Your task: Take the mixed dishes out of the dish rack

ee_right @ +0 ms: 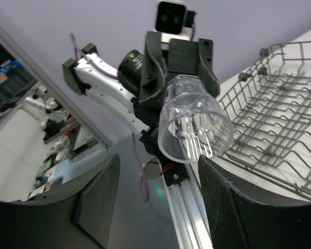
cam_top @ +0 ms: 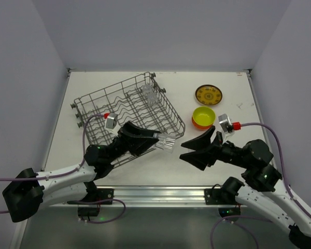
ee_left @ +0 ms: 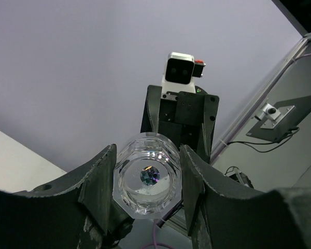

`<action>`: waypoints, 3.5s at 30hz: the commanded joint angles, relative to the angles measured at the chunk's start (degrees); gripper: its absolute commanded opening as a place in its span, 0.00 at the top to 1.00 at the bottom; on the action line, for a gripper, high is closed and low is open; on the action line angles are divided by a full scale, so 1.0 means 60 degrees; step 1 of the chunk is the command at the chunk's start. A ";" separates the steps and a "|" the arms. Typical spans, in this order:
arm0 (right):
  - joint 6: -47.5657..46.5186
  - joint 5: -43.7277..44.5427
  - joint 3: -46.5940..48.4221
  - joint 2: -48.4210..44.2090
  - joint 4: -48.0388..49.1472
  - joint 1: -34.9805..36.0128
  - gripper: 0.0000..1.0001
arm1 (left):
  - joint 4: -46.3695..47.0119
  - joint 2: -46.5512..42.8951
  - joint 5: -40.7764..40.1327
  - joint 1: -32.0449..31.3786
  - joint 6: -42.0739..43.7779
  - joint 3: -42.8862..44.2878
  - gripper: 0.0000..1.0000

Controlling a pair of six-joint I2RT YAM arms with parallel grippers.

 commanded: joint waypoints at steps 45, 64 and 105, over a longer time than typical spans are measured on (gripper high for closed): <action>0.0669 0.8115 0.2362 0.1948 -0.7521 0.0010 1.00 | -1.0109 -0.2261 -0.6684 -0.0722 0.1927 0.2038 0.00; -0.1176 0.6351 0.2862 0.6065 -0.8232 -0.3578 1.00 | -1.1928 -0.3654 -0.5733 -0.0722 0.2835 0.2155 0.00; -0.0209 0.6084 0.1528 0.7839 -0.7235 -0.3711 0.89 | -1.2807 -0.3274 -0.5893 -0.0707 0.4095 0.2506 0.00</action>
